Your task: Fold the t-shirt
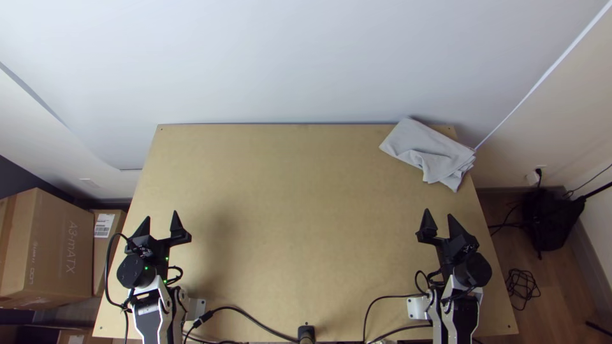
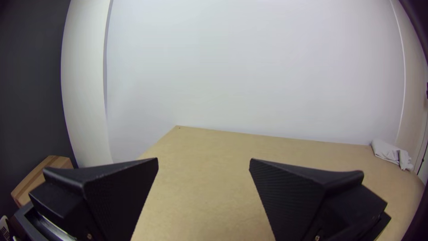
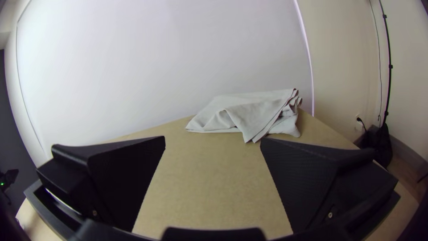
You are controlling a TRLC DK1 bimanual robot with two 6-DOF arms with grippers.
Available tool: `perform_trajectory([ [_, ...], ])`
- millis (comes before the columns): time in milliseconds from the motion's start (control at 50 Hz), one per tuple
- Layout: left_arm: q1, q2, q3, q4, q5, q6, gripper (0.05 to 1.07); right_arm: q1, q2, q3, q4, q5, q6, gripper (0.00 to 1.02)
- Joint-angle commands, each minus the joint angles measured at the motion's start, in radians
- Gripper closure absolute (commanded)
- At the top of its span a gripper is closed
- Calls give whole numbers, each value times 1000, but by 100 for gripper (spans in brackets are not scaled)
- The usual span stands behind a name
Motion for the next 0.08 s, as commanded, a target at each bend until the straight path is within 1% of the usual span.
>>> perform_trajectory([
  [0,5,-6,-37,-32,-1,22,9,-5,-5,-8,4,10,-11,4],
  [60,5,-6,-37,-32,-1,22,9,-5,-5,-9,4,10,-11,4],
])
